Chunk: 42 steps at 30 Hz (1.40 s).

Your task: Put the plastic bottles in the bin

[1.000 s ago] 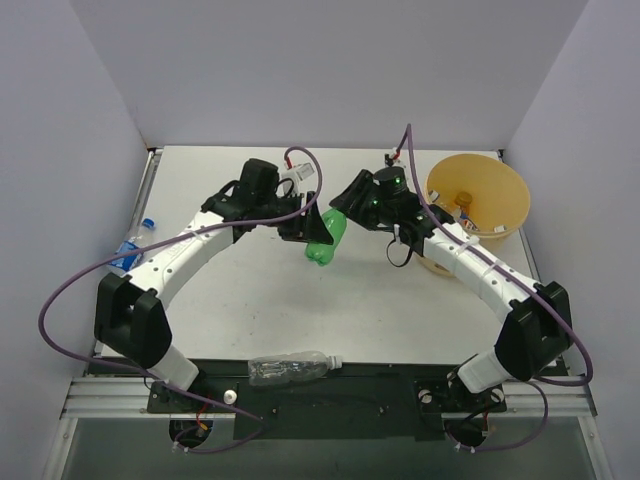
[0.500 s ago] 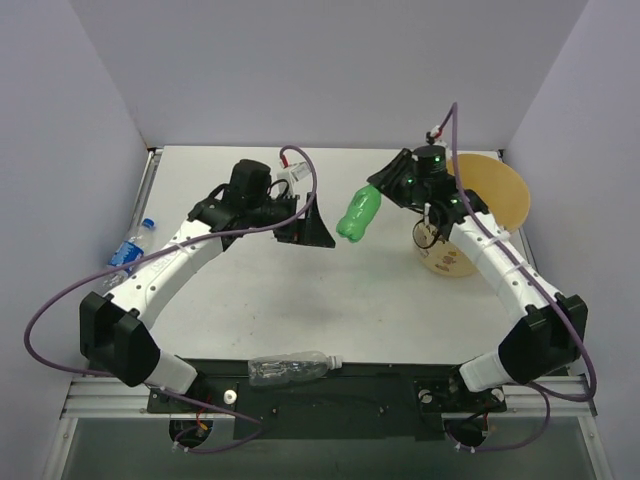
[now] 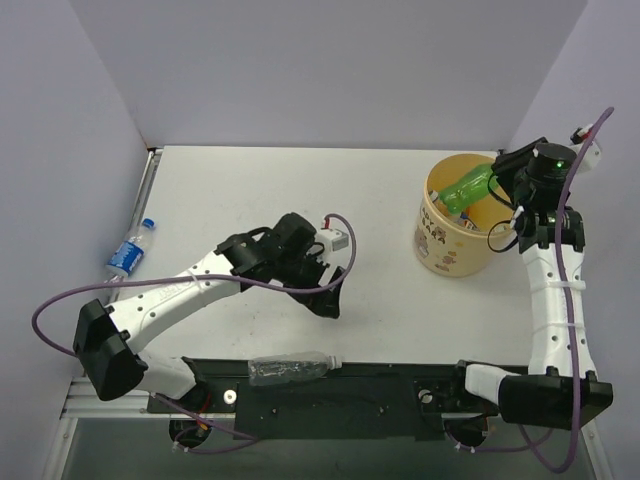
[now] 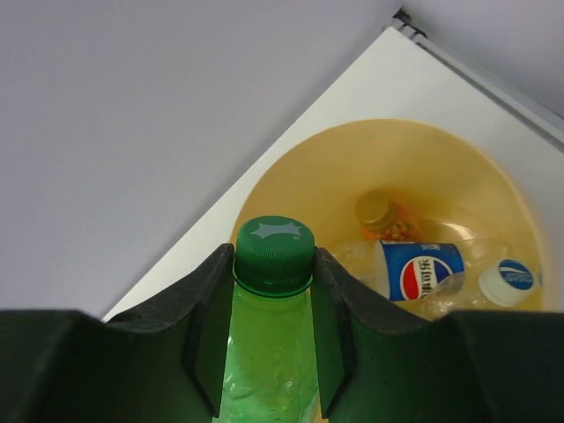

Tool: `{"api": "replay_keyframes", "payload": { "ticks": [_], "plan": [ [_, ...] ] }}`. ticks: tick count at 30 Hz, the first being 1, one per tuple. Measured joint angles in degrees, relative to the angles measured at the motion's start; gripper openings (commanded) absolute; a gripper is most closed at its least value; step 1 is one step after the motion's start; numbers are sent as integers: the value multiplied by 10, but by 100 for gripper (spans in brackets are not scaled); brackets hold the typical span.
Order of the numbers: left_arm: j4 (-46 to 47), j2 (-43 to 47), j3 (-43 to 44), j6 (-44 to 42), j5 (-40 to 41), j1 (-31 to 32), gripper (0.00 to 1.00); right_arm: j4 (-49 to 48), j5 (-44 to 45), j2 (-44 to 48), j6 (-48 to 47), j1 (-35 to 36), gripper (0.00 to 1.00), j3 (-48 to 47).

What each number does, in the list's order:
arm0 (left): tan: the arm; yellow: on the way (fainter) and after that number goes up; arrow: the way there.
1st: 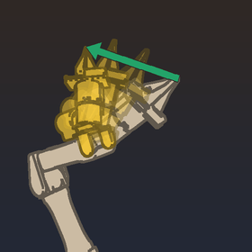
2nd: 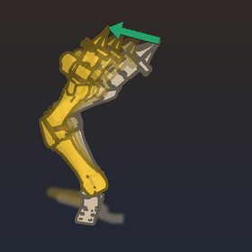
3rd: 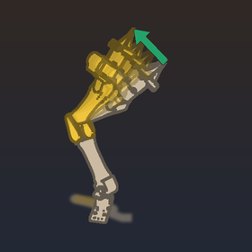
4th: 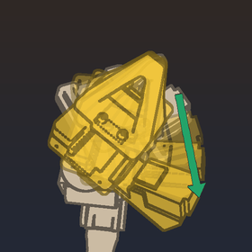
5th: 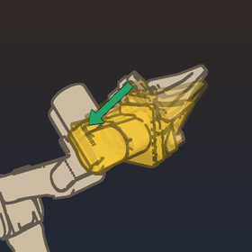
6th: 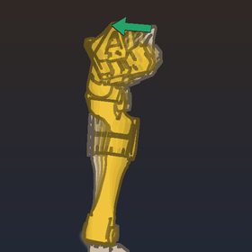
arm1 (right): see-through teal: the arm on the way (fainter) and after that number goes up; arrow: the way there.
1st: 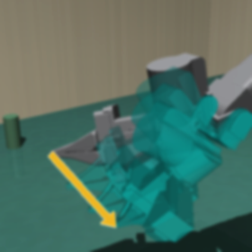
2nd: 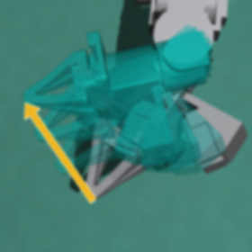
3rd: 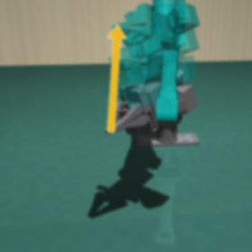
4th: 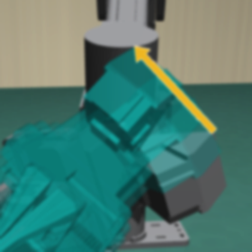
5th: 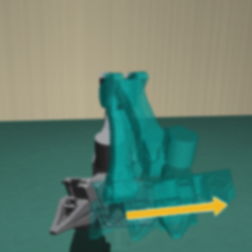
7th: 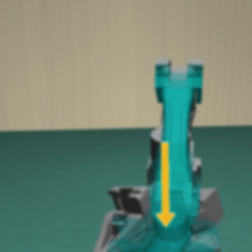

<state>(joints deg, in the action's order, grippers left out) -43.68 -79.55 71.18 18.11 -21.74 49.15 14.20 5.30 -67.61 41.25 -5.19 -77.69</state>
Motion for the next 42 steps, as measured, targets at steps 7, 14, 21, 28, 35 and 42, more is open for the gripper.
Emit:
{"api": "replay_keyframes", "payload": {
  "ticks": [7, 14, 21, 28, 35, 42],
  "plan": [
    [-35, -28, -3, -28, 71, 90, 93, 12, 38, -47, -7, -30, 72, 0],
    [-84, -147, 40, -75, 150, 189, 83, 33, 55, -49, -15, -30, 73, 0],
    [-122, -211, 46, -107, 216, 238, 75, 34, 54, 15, -19, -30, 73, 16],
    [-122, -236, 45, -117, 232, 249, 69, 34, 42, 39, -19, -30, 73, 17],
    [-122, -262, 45, -118, 228, 258, 68, 37, 28, 39, -17, -30, 73, 22],
    [-119, -277, 45, -121, 220, 262, 59, 37, 22, 42, -12, -30, 73, 23]
  ]
}}
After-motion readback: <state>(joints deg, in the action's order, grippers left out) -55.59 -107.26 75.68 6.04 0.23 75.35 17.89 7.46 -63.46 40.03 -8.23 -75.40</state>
